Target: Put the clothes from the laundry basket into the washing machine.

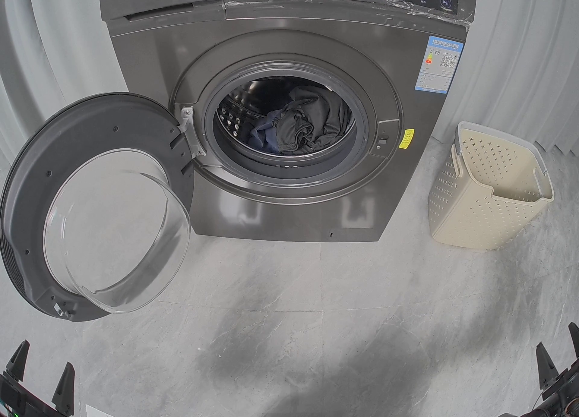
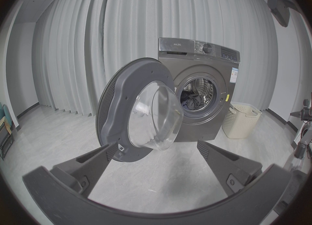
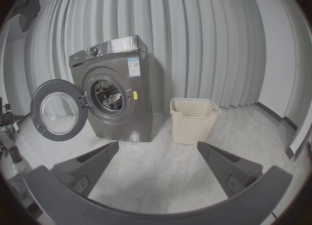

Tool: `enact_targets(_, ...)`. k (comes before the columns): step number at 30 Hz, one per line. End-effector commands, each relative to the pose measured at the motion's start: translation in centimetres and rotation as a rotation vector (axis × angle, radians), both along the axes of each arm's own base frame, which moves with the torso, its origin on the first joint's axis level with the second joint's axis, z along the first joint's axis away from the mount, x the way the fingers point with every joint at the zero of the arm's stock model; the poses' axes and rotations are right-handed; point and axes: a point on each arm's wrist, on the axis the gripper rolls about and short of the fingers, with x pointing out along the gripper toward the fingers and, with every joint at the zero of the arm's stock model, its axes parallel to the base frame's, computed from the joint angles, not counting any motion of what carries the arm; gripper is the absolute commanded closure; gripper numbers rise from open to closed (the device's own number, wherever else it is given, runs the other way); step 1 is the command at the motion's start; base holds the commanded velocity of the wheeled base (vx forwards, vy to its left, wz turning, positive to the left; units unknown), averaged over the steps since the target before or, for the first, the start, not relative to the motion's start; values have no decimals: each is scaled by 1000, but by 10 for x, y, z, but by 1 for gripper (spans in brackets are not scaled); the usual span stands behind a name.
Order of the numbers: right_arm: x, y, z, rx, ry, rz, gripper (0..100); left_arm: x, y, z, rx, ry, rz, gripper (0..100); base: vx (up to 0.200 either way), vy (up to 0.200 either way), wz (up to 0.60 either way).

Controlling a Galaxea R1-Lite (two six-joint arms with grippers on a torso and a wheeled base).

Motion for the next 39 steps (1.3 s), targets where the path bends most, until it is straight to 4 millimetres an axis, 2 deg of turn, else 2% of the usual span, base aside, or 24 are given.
enact_targets(1, 0, 1, -8, -54, 25, 55, 0, -1, 0, -9, 21, 27, -8, 0, 0, 0, 0)
enact_targets(7, -1, 0, -7, -19, 22, 21, 0, -1, 0, -9, 12, 21, -3, 0, 0, 0, 0)
enact_targets(39, 0, 1, -7, -38, 21, 24, 0, -1, 0, -9, -3, 22, 3, 0, 0, 200, 0)
